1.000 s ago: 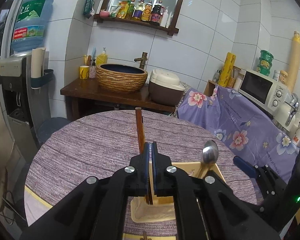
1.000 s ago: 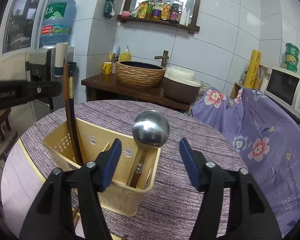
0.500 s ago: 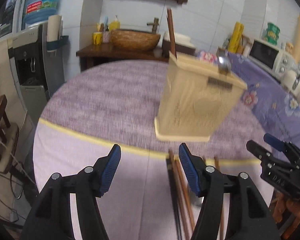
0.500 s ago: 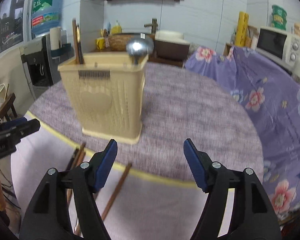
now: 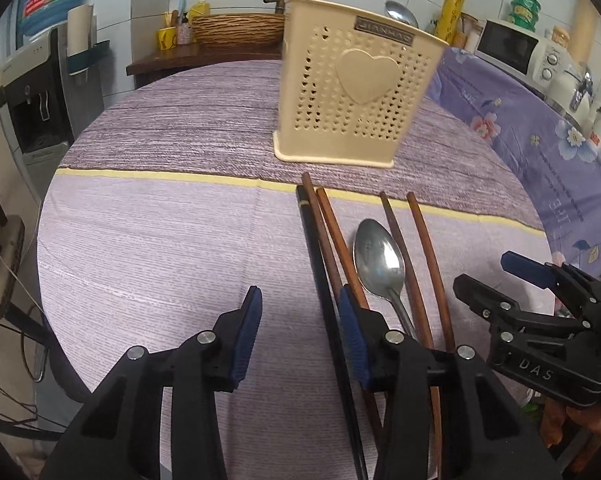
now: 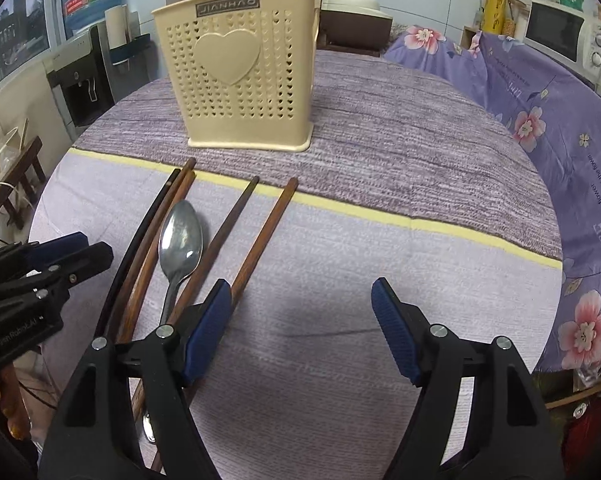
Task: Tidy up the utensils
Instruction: 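Move both tools back toward the remaining chopsticks and spoon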
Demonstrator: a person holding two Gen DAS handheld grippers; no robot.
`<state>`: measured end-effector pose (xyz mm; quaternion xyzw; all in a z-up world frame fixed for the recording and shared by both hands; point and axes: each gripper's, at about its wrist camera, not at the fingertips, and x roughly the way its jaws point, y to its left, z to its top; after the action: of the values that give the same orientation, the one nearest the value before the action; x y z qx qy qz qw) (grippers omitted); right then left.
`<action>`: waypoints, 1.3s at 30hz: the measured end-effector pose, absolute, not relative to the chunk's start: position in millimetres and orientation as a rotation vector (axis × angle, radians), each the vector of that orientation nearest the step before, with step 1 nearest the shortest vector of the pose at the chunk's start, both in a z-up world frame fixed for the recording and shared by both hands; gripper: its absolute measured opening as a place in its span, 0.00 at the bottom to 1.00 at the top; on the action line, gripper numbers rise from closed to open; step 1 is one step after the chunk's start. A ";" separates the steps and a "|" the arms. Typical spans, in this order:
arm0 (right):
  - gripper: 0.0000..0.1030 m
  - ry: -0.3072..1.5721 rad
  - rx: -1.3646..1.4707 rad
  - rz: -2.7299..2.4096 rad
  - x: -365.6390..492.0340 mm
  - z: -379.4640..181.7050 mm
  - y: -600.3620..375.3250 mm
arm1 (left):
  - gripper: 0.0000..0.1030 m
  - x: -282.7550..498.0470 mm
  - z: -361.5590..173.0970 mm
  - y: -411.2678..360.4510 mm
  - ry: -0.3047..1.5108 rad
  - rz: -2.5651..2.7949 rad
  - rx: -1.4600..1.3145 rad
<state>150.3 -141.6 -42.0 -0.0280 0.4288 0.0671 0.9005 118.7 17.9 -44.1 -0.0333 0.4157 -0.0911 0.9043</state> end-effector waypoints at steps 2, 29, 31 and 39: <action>0.73 0.893 -0.068 0.132 149.2 -43.7 -139.7 | 0.38 118.7 -45.3 15.5 0.867 -0.187 -0.064; 0.72 1.018 -0.051 0.156 162.1 -53.3 -160.7 | 0.32 130.3 -52.0 29.3 0.925 -0.174 -0.055; 0.72 1.023 -0.029 0.161 164.6 -52.2 -164.1 | 0.32 133.5 -51.7 32.3 0.929 -0.174 -0.067; 0.59 1.020 0.048 0.149 190.3 -49.1 -160.7 | 0.32 160.6 -50.3 28.1 0.943 -0.174 -0.049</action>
<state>190.3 -160.7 -49.1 0.0228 0.4879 0.0711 0.8697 160.6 28.1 -50.3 -0.0235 0.4536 -0.0835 0.8870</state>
